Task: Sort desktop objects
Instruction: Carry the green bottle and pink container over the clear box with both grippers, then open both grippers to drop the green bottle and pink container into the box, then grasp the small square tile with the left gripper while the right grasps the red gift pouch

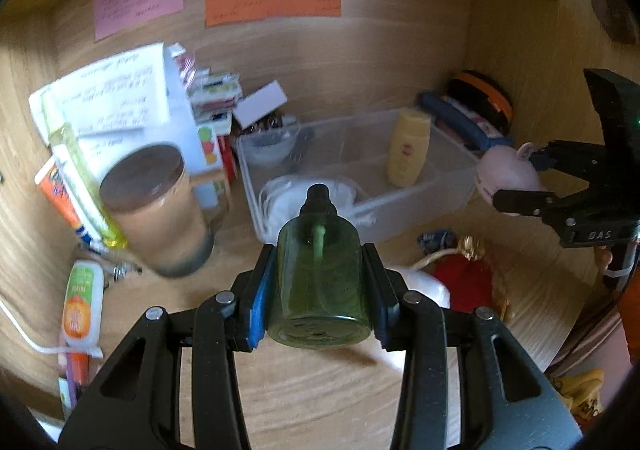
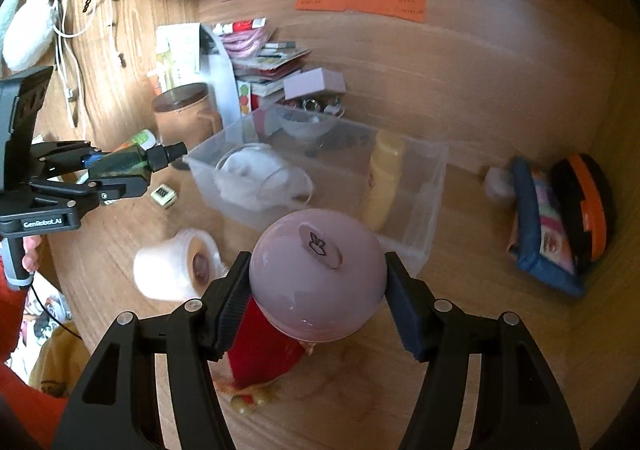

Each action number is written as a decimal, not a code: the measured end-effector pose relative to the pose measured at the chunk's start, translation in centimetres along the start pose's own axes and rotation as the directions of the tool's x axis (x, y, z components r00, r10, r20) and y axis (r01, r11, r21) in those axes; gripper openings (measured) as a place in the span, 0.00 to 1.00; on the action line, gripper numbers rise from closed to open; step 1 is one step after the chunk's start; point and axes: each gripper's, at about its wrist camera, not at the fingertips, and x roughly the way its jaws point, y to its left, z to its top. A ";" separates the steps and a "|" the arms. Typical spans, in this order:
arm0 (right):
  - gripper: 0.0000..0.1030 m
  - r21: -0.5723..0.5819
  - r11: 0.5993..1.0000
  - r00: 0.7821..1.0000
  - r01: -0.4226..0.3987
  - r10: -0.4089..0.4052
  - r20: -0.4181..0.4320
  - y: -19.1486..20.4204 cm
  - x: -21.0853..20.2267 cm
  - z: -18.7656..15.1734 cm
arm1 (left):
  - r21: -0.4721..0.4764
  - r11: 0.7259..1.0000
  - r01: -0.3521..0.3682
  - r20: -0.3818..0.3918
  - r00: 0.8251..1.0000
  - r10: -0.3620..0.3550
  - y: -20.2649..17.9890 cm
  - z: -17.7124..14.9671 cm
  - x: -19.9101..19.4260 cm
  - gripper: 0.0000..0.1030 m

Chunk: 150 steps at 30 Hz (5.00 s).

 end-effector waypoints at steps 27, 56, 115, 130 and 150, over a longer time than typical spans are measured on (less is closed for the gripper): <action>0.58 -0.048 0.998 0.999 -0.028 0.026 -0.034 -1.3 7.0 7.9 | -0.019 0.998 0.063 0.013 0.998 -0.062 2.0 8.2 6.8 0.40; 0.59 -0.049 0.995 0.978 -0.083 0.072 -0.197 -0.6 14.7 7.4 | -0.039 0.998 0.054 -0.149 0.987 -0.059 2.8 6.6 14.7 0.45; 0.79 0.010 0.998 0.998 0.059 -0.059 0.012 0.9 -1.3 1.7 | 0.027 0.996 -0.089 0.130 0.988 0.085 -1.6 3.9 -0.7 0.95; 0.83 0.048 0.998 0.999 0.035 -0.036 0.012 1.4 -2.1 -2.8 | -0.069 0.974 -0.215 -0.017 0.977 0.215 5.1 -2.0 -0.6 0.98; 0.83 -0.008 0.999 0.986 -0.036 0.034 -0.163 4.2 4.7 -6.0 | -0.124 0.977 -0.171 -0.162 0.975 0.150 7.6 -5.3 5.5 0.92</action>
